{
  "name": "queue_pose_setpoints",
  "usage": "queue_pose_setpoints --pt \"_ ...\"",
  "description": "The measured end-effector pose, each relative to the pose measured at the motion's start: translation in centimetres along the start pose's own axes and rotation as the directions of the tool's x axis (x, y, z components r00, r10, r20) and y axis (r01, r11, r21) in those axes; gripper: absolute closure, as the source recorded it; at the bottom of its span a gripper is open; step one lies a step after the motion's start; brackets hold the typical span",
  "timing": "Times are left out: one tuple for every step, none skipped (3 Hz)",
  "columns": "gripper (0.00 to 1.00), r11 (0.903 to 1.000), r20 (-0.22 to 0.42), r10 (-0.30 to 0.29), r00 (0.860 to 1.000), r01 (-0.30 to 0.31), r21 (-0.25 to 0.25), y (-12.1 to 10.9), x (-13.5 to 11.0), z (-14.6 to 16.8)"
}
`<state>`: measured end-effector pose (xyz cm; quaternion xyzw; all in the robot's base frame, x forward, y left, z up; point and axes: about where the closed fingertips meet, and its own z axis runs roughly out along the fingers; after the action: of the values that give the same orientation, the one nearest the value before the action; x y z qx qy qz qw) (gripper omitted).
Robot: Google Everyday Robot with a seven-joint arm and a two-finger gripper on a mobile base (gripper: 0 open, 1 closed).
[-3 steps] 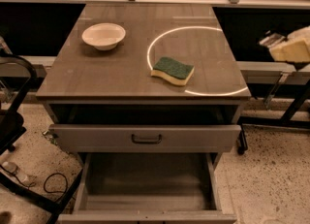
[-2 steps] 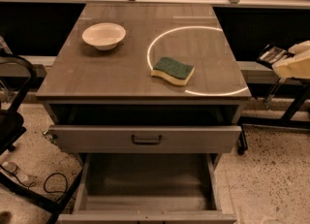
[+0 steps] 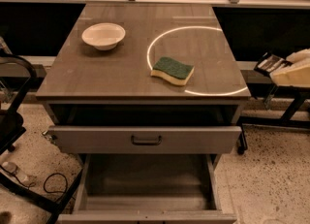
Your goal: Place rxbar chocolate into middle drawer
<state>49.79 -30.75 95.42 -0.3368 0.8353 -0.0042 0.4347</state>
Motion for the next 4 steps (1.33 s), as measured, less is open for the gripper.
queue_pose_setpoints --pt "1.00 0.9983 -0.043 0.012 0.999 -0.015 -0.056 4.4 5.8 -0.2" --pt "1.00 0.9913 -0.110 0.019 0.994 -0.034 -0.127 8.2 12.1 0.2" --pt "1.00 0.9751 -0.133 0.007 0.991 -0.036 -0.219 12.6 17.7 2.3" --pt "1.00 0.9404 -0.132 -0.029 0.991 -0.017 -0.340 17.6 22.0 5.0"
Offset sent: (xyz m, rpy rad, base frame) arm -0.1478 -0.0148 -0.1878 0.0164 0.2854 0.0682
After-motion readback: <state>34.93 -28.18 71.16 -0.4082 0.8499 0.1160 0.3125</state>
